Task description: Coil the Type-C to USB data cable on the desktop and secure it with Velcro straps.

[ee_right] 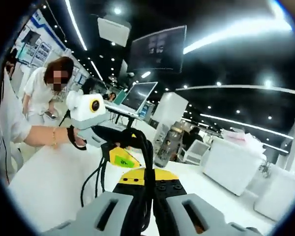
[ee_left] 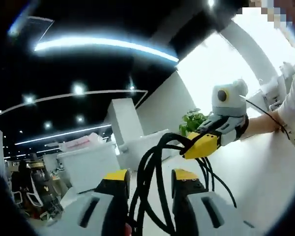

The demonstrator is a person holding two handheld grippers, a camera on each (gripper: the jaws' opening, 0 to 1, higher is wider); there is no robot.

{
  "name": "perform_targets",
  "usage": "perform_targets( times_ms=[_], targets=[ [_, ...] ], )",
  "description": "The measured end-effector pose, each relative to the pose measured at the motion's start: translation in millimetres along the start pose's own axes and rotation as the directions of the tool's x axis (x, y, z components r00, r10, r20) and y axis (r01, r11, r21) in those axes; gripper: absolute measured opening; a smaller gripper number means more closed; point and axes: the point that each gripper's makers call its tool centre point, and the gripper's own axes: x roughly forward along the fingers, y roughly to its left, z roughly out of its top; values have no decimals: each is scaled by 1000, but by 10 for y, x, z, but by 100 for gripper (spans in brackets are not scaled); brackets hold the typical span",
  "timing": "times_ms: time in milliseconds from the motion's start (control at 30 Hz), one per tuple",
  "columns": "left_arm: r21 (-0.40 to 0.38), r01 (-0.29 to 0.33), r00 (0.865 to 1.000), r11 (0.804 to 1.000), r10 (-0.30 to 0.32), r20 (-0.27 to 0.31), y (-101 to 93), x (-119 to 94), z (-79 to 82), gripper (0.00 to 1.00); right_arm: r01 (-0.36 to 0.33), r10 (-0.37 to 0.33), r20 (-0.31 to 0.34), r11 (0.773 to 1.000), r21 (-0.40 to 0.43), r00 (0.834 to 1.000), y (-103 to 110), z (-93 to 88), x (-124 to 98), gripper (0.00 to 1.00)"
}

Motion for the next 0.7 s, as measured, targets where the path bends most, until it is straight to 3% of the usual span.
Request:
perform_targets(
  times_ms=[100, 167, 200, 367, 467, 533, 700],
  targets=[
    [-52, -11, 1000, 999, 10, -16, -12, -23, -19, 13, 34, -35, -58, 999, -29, 998, -51, -111, -8, 3],
    [-132, 37, 999, 991, -36, 8, -79, -28, 20, 13, 31, -31, -50, 1000, -6, 998, -43, -129, 1, 3],
    [-200, 67, 998, 978, -64, 21, -101, -37, 29, 13, 34, -34, -59, 999, 2, 998, -53, -150, 8, 3],
    [-339, 109, 994, 935, -92, 65, -85, -57, 36, 13, 53, -52, -94, 999, 3, 994, -87, -231, 15, 3],
    [-444, 166, 985, 881, -128, 114, -95, -102, 98, 15, 62, -61, -103, 998, 8, 993, -124, -279, -1, 3],
    [-491, 193, 981, 849, -155, 117, -90, -110, 80, 16, 61, -59, -103, 998, 19, 993, -127, -294, 1, 3],
    [-467, 170, 985, 868, -152, 76, -76, -66, -1, 15, 64, -61, -124, 998, 20, 990, -126, -373, 15, 3]
  ],
)
